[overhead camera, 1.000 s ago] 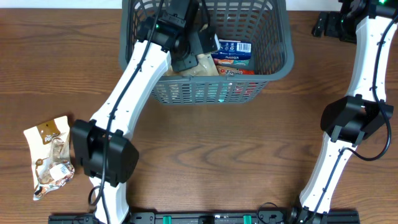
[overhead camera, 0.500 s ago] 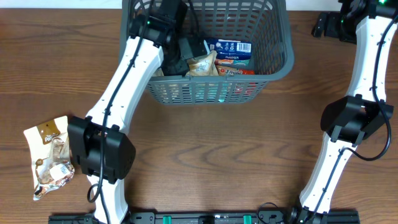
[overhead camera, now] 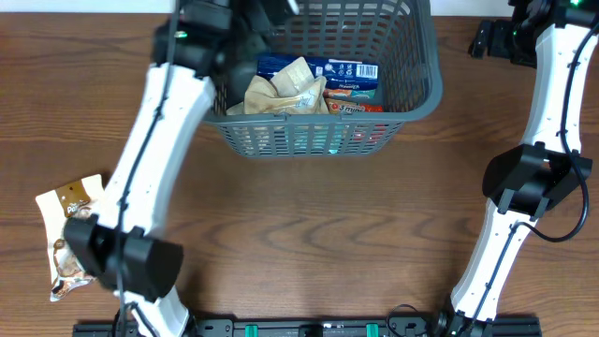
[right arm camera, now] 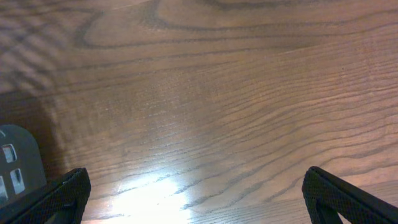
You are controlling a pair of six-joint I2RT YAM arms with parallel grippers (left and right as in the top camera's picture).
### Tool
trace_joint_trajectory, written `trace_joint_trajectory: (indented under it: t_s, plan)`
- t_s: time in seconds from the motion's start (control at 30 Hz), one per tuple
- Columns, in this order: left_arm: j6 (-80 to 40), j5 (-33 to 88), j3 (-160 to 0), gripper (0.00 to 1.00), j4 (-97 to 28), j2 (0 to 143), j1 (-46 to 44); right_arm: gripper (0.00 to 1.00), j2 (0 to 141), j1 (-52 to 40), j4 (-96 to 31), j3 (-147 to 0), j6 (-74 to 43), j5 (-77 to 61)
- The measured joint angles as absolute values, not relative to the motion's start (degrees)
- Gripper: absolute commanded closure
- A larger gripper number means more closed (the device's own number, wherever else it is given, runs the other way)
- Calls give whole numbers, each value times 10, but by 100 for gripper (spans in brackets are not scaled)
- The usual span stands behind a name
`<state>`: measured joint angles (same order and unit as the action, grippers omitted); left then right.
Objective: Pack container
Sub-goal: 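Open the left gripper and pull it back out of the basket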
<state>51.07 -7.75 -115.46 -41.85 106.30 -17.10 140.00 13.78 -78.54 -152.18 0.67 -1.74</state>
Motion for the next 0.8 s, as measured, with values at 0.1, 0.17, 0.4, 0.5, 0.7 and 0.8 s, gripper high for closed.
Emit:
trace_joint_trajectory:
  t_s: [0.1,0.17,0.4,0.5,0.7,0.8]
  plan:
    - [462,-117,-1155,19,-432,1033,-149,1,1400,138,-786,-1522,7,-17]
    - [407,-136,-1155,19,-463,1008,-125,1,1400,138,-786,-1522,7,-17]
    - [244,-162,-1155,12,-617,914,-7,1,1400,138,-783,-1522,7,-17]
    - [162,-171,-1156,12,-708,875,54,1,1400,138,-781,-1522,7,-17]
    - [49,-171,-1152,9,-819,847,129,1,1400,138,-773,-1522,7,-17]
    - [12,-171,-1120,5,-830,827,145,1,1400,138,-772,-1522,7,-17]
